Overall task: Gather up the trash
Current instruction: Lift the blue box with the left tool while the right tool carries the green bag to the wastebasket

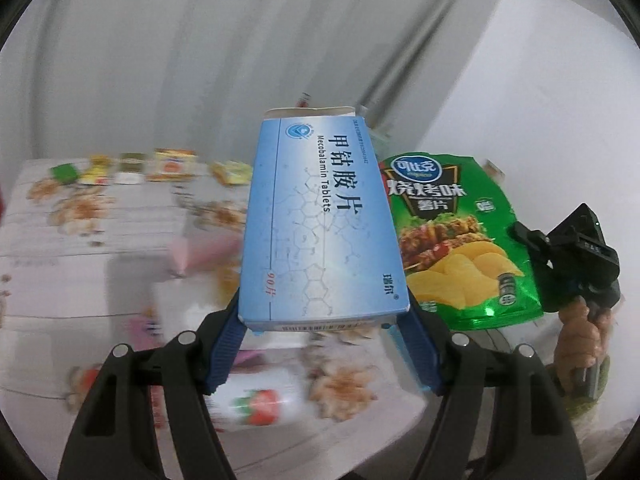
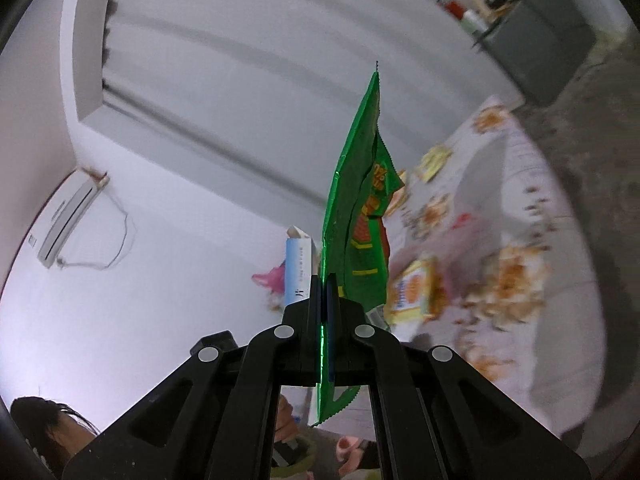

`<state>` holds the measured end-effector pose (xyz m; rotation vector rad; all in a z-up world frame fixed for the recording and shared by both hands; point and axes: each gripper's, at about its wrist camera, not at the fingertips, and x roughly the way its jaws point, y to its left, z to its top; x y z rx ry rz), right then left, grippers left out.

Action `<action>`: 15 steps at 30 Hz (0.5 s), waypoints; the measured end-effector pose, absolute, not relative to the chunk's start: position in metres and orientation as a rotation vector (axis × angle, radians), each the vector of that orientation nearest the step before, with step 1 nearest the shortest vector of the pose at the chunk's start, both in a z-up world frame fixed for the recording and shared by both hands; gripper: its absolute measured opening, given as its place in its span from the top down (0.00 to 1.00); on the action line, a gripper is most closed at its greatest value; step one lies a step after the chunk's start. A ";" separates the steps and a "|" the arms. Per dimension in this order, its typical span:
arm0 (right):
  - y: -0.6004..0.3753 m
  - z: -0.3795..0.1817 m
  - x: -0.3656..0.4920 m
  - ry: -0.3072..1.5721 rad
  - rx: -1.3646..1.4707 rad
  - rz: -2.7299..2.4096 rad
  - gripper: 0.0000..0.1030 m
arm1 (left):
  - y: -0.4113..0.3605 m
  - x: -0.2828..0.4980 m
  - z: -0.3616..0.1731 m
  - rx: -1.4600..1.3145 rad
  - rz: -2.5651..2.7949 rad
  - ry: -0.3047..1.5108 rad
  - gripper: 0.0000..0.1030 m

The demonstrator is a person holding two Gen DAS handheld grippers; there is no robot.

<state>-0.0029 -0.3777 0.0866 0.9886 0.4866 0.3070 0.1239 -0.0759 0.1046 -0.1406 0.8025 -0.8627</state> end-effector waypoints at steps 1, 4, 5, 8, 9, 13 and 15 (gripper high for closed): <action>-0.384 0.083 -0.012 0.477 0.999 0.286 0.99 | -0.088 0.121 0.104 -0.133 -0.884 0.812 0.32; -0.402 0.070 -0.034 0.452 1.035 0.232 0.99 | -0.122 0.117 0.099 -0.117 -0.941 0.849 0.32; -0.411 0.063 -0.044 0.442 1.052 0.209 0.99 | -0.133 0.115 0.098 -0.110 -0.959 0.862 0.32; -0.430 0.056 -0.075 0.406 1.096 0.154 0.99 | -0.166 0.110 0.095 -0.094 -1.006 0.902 0.32; -0.435 0.051 -0.083 0.394 1.110 0.138 0.99 | -0.176 0.110 0.092 -0.088 -1.020 0.914 0.32; -0.457 0.036 -0.115 0.356 1.139 0.025 0.99 | -0.220 0.099 0.085 -0.052 -1.082 0.971 0.32; -0.462 0.031 -0.130 0.347 1.130 -0.051 0.99 | -0.240 0.098 0.079 -0.040 -1.104 1.007 0.32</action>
